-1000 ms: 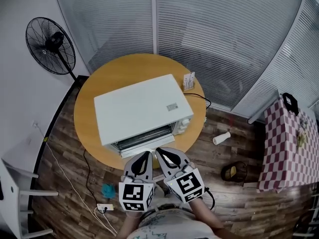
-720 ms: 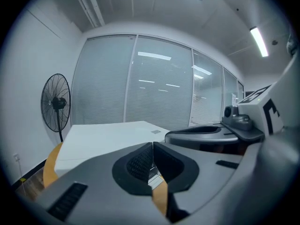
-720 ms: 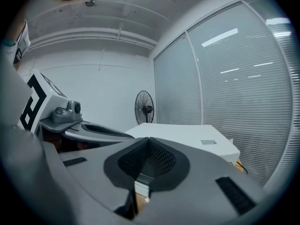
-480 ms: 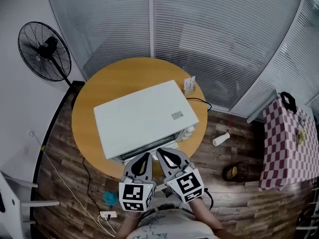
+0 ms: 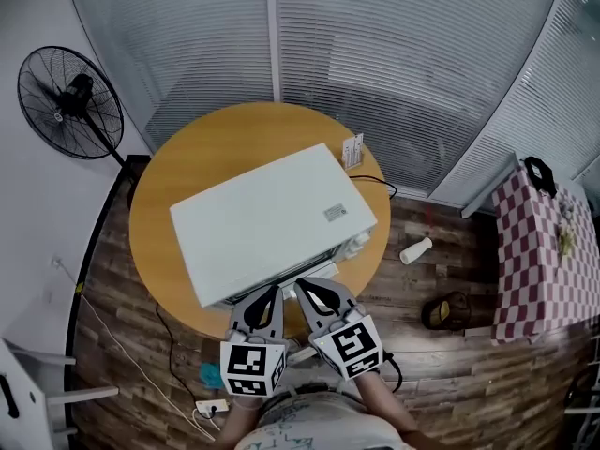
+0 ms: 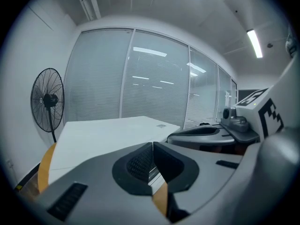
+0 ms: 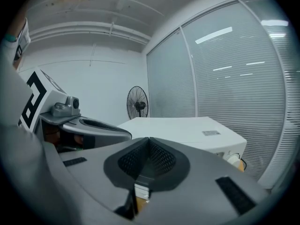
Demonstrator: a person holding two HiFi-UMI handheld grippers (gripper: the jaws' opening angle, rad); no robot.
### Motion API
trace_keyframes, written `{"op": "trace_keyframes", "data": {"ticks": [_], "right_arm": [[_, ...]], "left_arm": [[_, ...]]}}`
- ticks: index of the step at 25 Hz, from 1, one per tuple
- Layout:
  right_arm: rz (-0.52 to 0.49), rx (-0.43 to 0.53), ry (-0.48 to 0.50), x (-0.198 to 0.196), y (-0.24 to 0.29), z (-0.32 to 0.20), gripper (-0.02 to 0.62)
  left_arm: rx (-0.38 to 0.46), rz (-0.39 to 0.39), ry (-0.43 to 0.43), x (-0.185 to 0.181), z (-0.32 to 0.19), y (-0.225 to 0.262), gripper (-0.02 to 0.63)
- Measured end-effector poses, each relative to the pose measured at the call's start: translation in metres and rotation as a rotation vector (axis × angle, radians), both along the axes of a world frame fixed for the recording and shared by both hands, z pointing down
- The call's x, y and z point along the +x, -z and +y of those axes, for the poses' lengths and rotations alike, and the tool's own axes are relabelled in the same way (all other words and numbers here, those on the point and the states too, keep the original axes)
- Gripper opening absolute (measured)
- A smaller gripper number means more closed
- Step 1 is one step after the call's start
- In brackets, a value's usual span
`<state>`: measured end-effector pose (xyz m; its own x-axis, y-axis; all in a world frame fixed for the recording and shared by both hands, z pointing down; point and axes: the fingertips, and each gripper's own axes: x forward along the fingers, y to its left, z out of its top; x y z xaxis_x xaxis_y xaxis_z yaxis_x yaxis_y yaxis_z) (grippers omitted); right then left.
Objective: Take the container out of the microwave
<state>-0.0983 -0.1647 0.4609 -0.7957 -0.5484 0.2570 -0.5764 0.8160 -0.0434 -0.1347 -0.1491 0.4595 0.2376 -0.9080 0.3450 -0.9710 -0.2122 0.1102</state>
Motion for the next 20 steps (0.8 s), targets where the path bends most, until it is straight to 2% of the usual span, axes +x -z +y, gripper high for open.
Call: {"op": "trace_keyframes", "data": {"ticks": [13, 20], "right_arm": [[0.036, 0.006, 0.021, -0.004, -0.008, -0.015, -0.006], [0.094, -0.018, 0.039, -0.005, -0.032, -0.013, -0.006]], "left_arm": [[-0.018, -0.006, -0.009, 0.002, -0.008, -0.006, 0.015], [-0.028, -0.006, 0.003, -0.001, -0.009, -0.009, 0.014]]}}
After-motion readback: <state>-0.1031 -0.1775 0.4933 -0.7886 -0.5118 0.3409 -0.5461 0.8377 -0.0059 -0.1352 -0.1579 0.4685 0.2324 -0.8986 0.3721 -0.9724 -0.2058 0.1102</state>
